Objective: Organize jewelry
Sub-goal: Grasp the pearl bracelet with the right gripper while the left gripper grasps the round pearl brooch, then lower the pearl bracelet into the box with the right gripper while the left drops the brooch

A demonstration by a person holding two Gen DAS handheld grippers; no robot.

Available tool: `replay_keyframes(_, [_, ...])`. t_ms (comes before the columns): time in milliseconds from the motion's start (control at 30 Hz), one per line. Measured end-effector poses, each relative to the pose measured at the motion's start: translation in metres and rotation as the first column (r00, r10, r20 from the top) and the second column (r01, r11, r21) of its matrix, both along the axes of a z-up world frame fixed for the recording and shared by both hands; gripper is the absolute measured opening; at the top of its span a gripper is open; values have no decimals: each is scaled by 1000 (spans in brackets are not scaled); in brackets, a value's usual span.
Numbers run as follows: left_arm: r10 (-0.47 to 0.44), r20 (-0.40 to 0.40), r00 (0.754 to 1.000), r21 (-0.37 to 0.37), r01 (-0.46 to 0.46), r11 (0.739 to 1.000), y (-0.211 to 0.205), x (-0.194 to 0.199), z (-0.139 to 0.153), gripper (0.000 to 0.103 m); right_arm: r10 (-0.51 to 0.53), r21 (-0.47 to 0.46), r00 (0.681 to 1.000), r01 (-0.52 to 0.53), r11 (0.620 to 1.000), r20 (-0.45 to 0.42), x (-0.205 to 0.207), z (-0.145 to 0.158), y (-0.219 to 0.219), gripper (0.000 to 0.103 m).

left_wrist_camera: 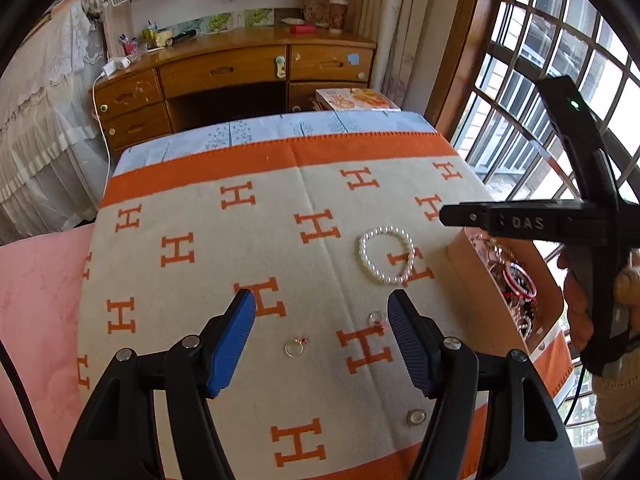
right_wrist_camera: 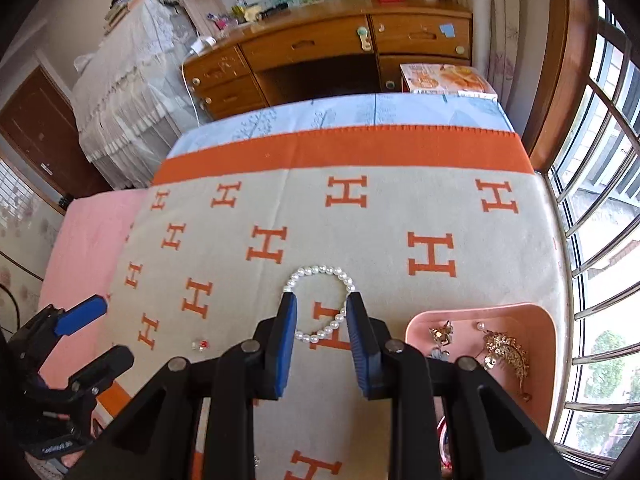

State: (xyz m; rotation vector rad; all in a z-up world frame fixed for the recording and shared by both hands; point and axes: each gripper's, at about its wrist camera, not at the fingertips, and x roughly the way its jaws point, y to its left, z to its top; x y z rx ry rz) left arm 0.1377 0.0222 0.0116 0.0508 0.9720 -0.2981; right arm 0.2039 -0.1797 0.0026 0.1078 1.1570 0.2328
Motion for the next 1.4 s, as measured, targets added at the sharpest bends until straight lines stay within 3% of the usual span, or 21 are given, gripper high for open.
replay_keyframes(167, [-105,-57,993,28,107,994,-12,-18,-38,67,3,-57,996,-8,998,-93,23,-43,7,26])
replay_keyframes(333, [-254,-62,965,35,256,966,-22,-39,-61,67,-3,-120,988,-15,993,-152,38,-73,15,24])
replay_keyframes(500, [-414,-36,910,85,416,906,-31,-58,-71,67,35,-279,994,-62,958,-101,33,-77,29,24])
replay_keyframes(667, [-542,-64,838,96,545,833,-41,-66,-83,67,78,-307,993,-102,946,-91,31,-75,32,20])
replay_keyframes(833, [-655,-86,751,63,660,748,-56,-71,-90,67,128,-244,982,-160,957,-142,40,-76,37,8])
replay_keyframes(1000, [-740,-88,667,87,745,662,-68,-78,-92,67,153,-116,973,-174,978,-175,35,-74,36,7])
replay_keyframes(1067, [-759,-82,646,110,763,637,-72,-79,-93,66,159,-65,975,-171,983,-157,24,-67,35,7])
replay_keyframes(1233, [-796,-104,596,123,802,584,-81,-73,-100,40,168,54,981,-163,985,-96,-8,-42,22,7])
replay_keyframes(1400, [-826,-101,555,117,831,544,-84,-65,-101,35,155,113,987,-151,982,-32,-35,-14,3,7])
